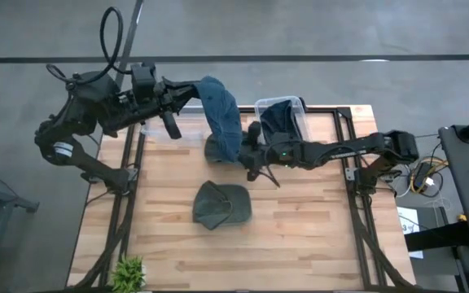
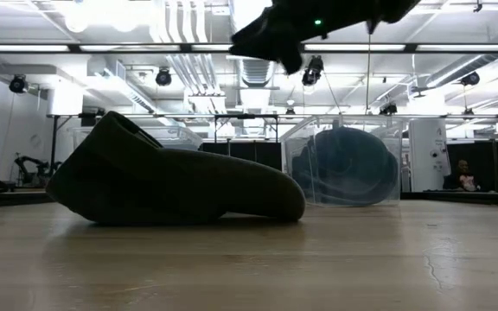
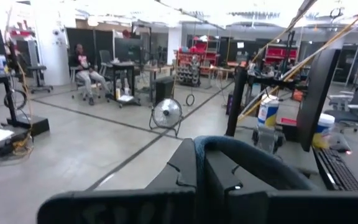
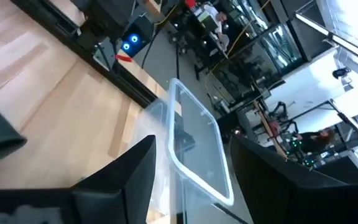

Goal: Pick & Place hat
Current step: Put the blue cap into the right transparent bin

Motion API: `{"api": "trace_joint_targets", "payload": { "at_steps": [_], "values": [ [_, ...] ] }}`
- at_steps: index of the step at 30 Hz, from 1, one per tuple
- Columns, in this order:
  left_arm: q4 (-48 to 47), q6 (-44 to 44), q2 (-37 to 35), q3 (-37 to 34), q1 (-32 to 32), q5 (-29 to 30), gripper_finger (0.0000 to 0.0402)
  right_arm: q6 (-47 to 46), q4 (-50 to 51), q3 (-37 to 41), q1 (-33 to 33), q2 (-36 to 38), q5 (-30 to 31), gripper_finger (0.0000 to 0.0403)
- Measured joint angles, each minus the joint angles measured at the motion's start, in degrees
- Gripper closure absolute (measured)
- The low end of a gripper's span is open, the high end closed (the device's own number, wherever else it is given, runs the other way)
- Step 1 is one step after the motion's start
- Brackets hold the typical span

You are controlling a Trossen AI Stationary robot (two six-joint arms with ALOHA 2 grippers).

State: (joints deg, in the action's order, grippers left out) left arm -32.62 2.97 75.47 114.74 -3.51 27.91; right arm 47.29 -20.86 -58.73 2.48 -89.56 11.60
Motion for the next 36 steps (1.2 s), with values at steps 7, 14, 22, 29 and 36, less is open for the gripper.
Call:
{"api": "trace_joint_targets", "payload": {
  "at_steps": [7, 14, 22, 29, 36],
  "values": [
    [1.0, -1.3, 0.4, 0.0, 0.0, 0.0, 0.0401, -15.5, 3.0, -7.8, 0.0, -8.0, 3.8, 0.02],
    [1.1, -1.5, 0.2, 0.0, 0.0, 0.0, 0.0401, -20.3, 14.9, -17.0, -0.4, -13.1, 10.9, 0.02],
    [1.1, -2.1, -0.1, 0.0, 0.0, 0.0, 0.0401, -21.5, 27.6, -25.1, -0.7, -18.3, 6.8, 0.0212],
    [3.2, -3.0, -0.9, 0.0, 0.0, 0.0, 0.0401, -15.6, 27.5, -25.4, -3.6, -18.0, 12.7, 0.0273],
    [3.6, -3.4, -2.2, 0.0, 0.0, 0.2, 0.0401, -6.4, 24.5, -25.4, -7.2, -17.1, 33.0, 0.0323]
  ]
}}
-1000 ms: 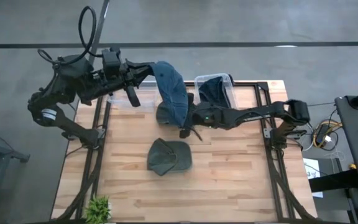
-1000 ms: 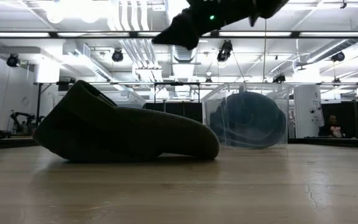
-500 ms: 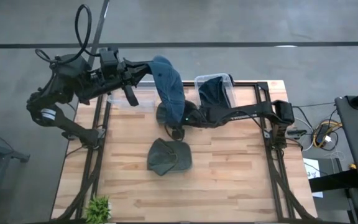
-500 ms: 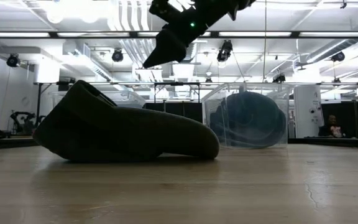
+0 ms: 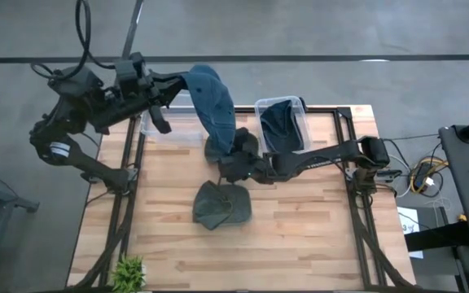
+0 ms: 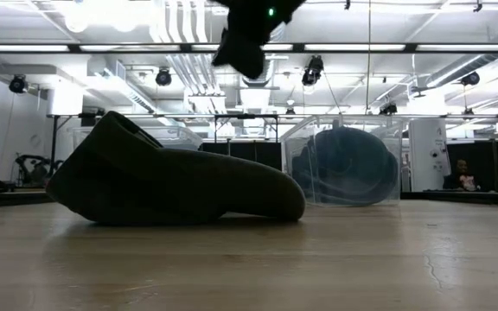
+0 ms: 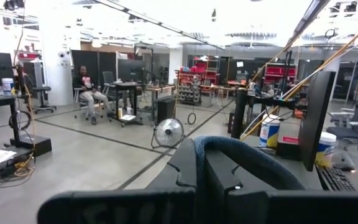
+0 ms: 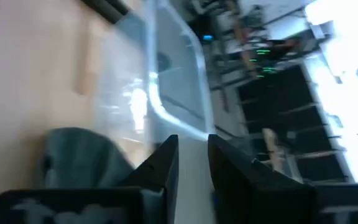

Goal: Pick & Place hat
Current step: Put the blue cap into the right transparent bin

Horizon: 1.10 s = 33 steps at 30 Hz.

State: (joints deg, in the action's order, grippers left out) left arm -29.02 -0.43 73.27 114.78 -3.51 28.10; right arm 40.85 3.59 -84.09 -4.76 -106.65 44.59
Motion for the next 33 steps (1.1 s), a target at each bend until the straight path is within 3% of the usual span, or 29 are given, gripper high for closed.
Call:
{"api": "trace_joint_targets", "payload": {
  "at_steps": [5, 8, 10, 14, 21, 25, 29, 33],
  "values": [
    [0.6, -0.5, -0.3, 0.0, 0.0, 0.0, 0.04, 5.4, -5.5, 0.0, -1.7, 1.9, 5.0, 0.034],
    [0.6, -1.1, -0.3, 0.0, 0.0, 0.1, 0.0398, 5.2, -5.8, 0.0, -2.3, 4.3, 4.6, 0.0347],
    [0.5, -1.4, -0.3, 0.0, 0.0, 0.0, 0.0398, 2.0, -5.0, 0.9, -2.3, 7.2, 1.5, 0.0352],
    [0.5, -1.4, -0.3, 0.0, 0.0, 0.0, 0.04, -0.7, -6.0, 7.9, -2.2, 14.5, -12.6, 0.036],
    [-0.2, -1.3, -0.3, 0.0, 0.0, 0.0, 0.04, 1.4, -27.8, 28.0, -1.9, 26.7, -29.3, 0.0365],
    [-0.2, -1.4, -0.3, -0.1, 0.0, 0.0, 0.04, -2.4, -35.0, 34.1, 0.2, 30.0, -29.9, 0.0363],
    [-0.1, -1.2, -0.3, -0.2, 0.0, 0.0, 0.04, -7.0, -38.5, 35.0, 1.2, 31.0, -29.3, 0.036],
    [0.9, -1.0, -0.2, -0.4, 0.0, 0.0, 0.04, 1.9, -36.9, 34.3, 1.5, 28.5, -29.1, 0.0333]
  ]
}}
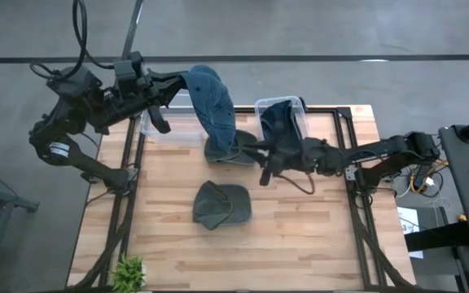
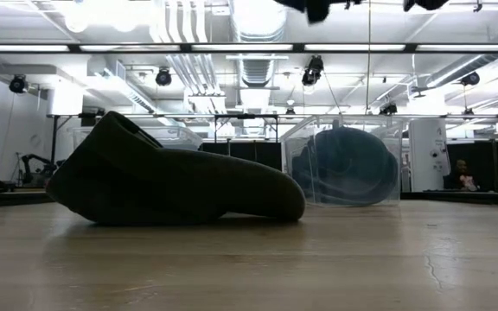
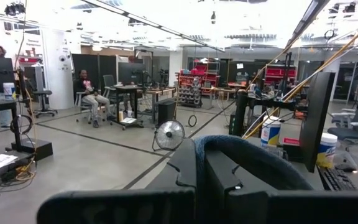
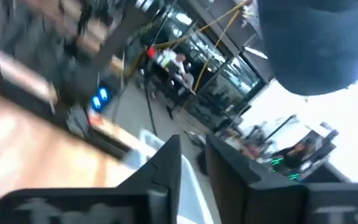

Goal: Pick & Place hat
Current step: Put the blue cap into the right transparent bin

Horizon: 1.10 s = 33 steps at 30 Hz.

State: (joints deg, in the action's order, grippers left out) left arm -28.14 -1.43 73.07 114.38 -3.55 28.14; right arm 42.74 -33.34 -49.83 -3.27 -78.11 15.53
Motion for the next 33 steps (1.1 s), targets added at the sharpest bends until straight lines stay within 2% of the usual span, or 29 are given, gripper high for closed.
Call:
{"api": "trace_joint_targets", "payload": {
  "at_steps": [2, 6, 10, 12, 16, 25, 33],
  "values": [
    [0.6, 0.0, 0.2, 0.0, 0.0, 0.0, 0.04, 5.5, -0.6, -1.4, -0.2, -2.2, 0.0, 0.0309],
    [0.8, 0.0, 0.6, 0.0, 0.0, -0.2, 0.04, 9.5, -0.9, -4.4, -0.2, -6.6, 0.8, 0.0253],
    [1.3, 0.2, 1.3, -0.1, 0.0, -0.4, 0.0401, 13.7, -3.8, -8.5, -0.2, -10.8, 8.9, 0.0203],
    [1.4, 0.2, 1.5, -0.2, 0.0, -0.4, 0.0401, 15.7, -5.7, -9.9, -0.2, -11.9, 10.8, 0.019],
    [1.8, 0.1, 1.9, -0.3, 0.0, -0.5, 0.0401, 18.5, -12.5, -10.5, -0.2, -13.7, 8.9, 0.0182],
    [3.9, 0.6, 2.2, -0.3, 0.0, -1.8, 0.0401, 28.8, -41.4, -7.8, -0.2, -20.4, 8.0, 0.0184],
    [4.5, 1.4, 2.9, -0.3, 0.0, -3.6, 0.0401, 31.8, -48.7, -13.9, 0.8, -27.9, 7.7, 0.0184]
  ]
}}
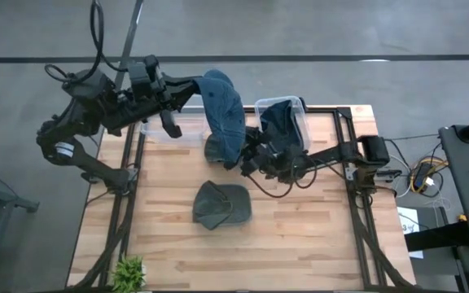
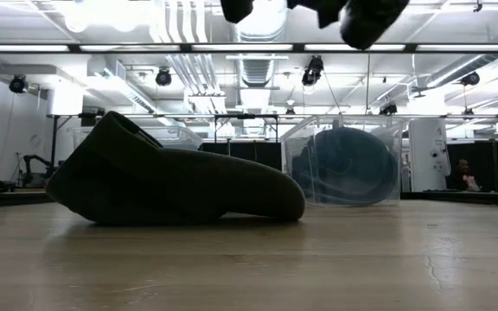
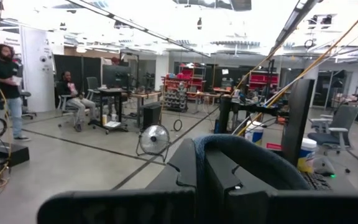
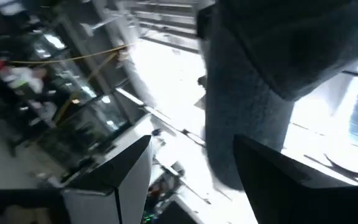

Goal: Pick & Place hat
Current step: Put the blue cap into the right transparent bin

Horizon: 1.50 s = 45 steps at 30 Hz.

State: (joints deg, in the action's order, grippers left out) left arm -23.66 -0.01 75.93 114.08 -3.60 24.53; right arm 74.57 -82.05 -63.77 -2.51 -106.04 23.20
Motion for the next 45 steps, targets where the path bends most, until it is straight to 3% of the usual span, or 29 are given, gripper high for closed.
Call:
{"api": "trace_joint_targets", "payload": {
  "at_steps": [7, 14, 18, 25, 33, 45],
  "values": [
    [-0.2, 0.1, 1.2, 0.0, -0.3, -0.1, 0.0401, 3.1, -2.4, -5.9, 0.6, -2.7, 2.8, 0.0184],
    [-0.9, 0.8, 1.5, 0.0, -0.5, -0.9, 0.0401, 8.8, -6.8, -6.5, 0.6, -2.3, 7.0, 0.0203],
    [-1.5, 0.8, 1.5, 0.0, -0.5, -1.1, 0.0401, 11.0, -7.6, -6.5, 0.2, -1.8, 8.3, 0.0246],
    [-5.0, 0.7, 1.4, 0.0, -0.5, -0.9, 0.0383, 15.0, -7.6, -6.3, -1.1, -0.6, 11.3, 0.0379],
    [-7.2, -0.9, 1.3, 0.0, -0.5, -1.0, 0.0354, 15.3, -2.8, -6.2, -1.8, 1.7, 14.1, 0.0391],
    [0.3, -9.4, -0.2, 0.0, -0.6, 1.5, 0.0238, 16.3, 3.2, -6.1, -2.3, 3.5, 22.2, 0.0393]
  ]
}}
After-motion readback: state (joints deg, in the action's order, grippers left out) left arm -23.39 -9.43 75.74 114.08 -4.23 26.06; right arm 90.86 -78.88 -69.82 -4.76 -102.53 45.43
